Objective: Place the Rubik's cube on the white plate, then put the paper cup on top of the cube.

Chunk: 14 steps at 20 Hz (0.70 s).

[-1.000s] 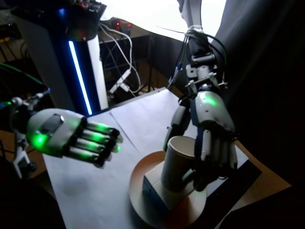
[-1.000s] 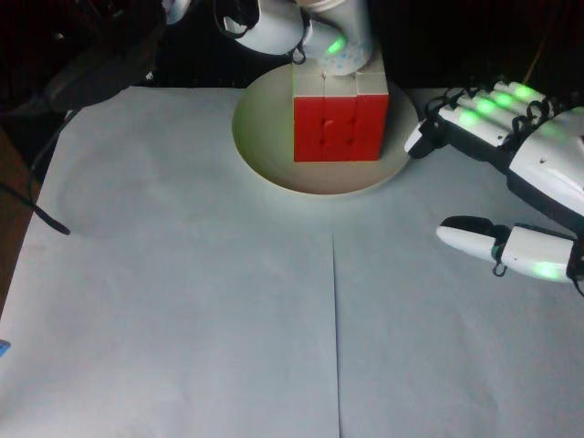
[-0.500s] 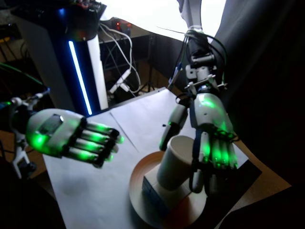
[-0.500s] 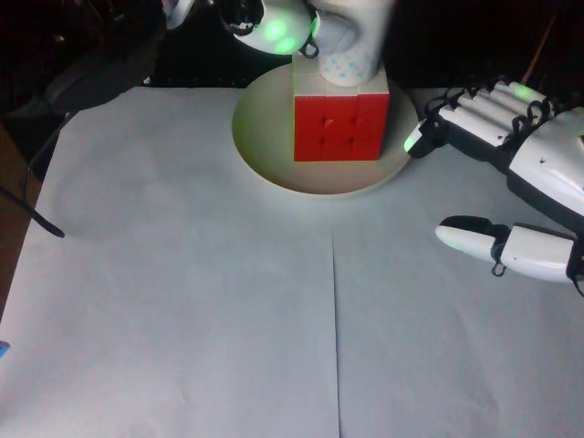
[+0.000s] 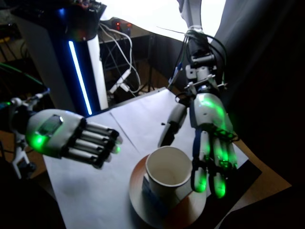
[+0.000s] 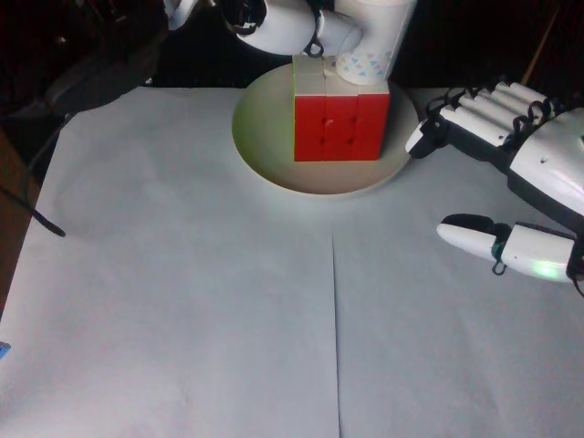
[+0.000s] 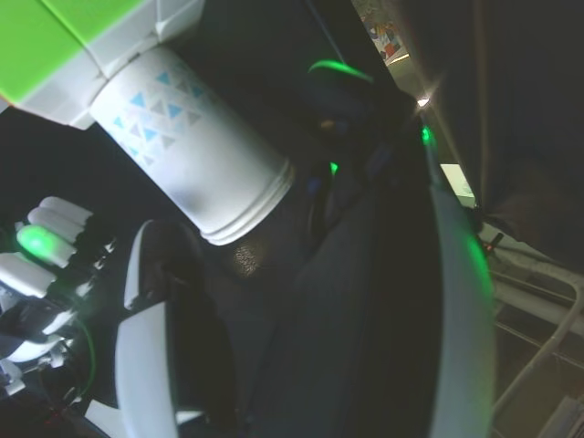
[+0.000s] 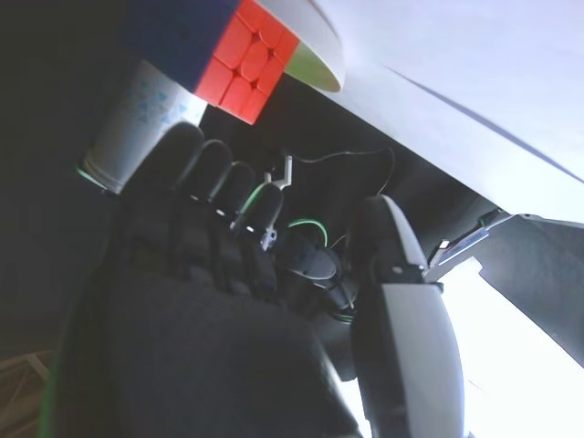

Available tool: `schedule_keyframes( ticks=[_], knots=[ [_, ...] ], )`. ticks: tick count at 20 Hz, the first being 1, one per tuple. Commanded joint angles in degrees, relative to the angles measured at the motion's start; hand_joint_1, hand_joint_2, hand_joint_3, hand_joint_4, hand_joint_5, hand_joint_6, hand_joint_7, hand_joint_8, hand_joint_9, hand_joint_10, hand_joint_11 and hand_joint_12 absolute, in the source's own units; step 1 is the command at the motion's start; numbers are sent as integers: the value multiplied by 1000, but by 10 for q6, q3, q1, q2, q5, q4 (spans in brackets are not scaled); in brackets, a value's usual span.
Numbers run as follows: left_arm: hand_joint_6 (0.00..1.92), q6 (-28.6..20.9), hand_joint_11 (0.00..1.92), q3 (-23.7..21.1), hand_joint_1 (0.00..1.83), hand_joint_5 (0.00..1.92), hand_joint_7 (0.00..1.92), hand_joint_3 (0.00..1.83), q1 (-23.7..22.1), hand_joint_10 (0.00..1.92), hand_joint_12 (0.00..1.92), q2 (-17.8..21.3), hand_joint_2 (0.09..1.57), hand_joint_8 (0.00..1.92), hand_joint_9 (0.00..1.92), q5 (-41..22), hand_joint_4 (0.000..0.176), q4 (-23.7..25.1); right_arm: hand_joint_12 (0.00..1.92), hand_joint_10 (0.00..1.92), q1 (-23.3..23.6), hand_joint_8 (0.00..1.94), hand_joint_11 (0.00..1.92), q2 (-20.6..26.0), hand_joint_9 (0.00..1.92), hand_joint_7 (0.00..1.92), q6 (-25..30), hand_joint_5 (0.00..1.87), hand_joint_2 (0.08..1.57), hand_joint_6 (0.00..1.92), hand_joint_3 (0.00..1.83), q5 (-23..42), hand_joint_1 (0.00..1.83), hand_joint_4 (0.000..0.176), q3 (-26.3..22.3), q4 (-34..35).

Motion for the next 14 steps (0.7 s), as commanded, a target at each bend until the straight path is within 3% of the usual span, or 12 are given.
schedule_keyframes(
  ticks=[1,2,4,5,6,7,8,9,10,12,13,14],
  knots=[
    [0,-3,0,-4,639,0,0,0,-5,57,1490,7,1076,0,11,-76,145,-10,1645,1335,2,1164,0,-1,99,50,0,0,1289,1158,2,72,747,0,1,0],
    [0,-3,0,-7,617,0,0,0,-5,52,1442,11,1071,0,12,-81,155,-10,1519,1276,2,1108,0,-1,123,72,0,0,1290,1132,1,72,757,0,1,0],
    [0,-4,0,-23,590,0,0,0,-5,0,934,30,1066,0,0,-103,175,-12,1313,1254,2,1131,0,3,62,55,0,0,1265,1047,0,73,757,0,0,0],
    [0,-4,0,-31,587,0,0,1,-3,0,529,41,1075,0,0,-118,165,-16,1248,1235,2,1113,0,6,34,50,0,0,1241,1011,0,75,749,0,-2,0],
    [0,-4,0,-43,607,0,0,0,0,0,53,57,1068,0,0,-139,156,-21,1259,1058,2,755,0,11,47,84,0,0,1246,852,0,83,716,0,-4,0],
    [0,-4,0,-51,566,0,0,0,2,0,10,66,1057,0,0,-151,158,-22,1206,897,2,487,0,14,38,134,0,0,1244,687,0,88,693,0,-6,0],
    [0,-3,0,-65,502,0,0,0,5,0,0,83,1059,0,0,-172,174,-25,1113,532,1,82,0,21,108,230,0,35,1256,304,2,100,576,17,-10,1],
    [0,-3,0,-75,518,0,0,6,10,0,0,96,1079,0,0,-190,168,-30,956,436,-2,28,0,27,85,175,0,20,1262,131,2,109,491,16,-13,3],
    [0,4,1,-89,569,0,0,22,17,0,0,113,1129,0,0,-210,150,-39,702,150,-4,0,0,33,89,51,0,0,1283,2,3,119,317,21,-17,5],
    [0,28,0,-117,569,0,0,14,33,0,0,146,1132,0,0,-246,176,-60,39,0,-7,0,0,45,0,0,0,0,1308,0,1,139,164,41,-22,8],
    [0,38,0,-131,574,0,0,18,44,0,0,162,1145,0,0,-263,176,-70,0,0,-7,0,0,52,0,0,0,0,1289,0,0,149,73,99,-26,9],
    [0,42,2,-138,551,0,0,13,51,0,0,171,1146,0,0,-275,131,-77,0,0,-7,0,0,55,0,0,-4,0,1271,0,0,154,68,120,-28,11]
  ],
)
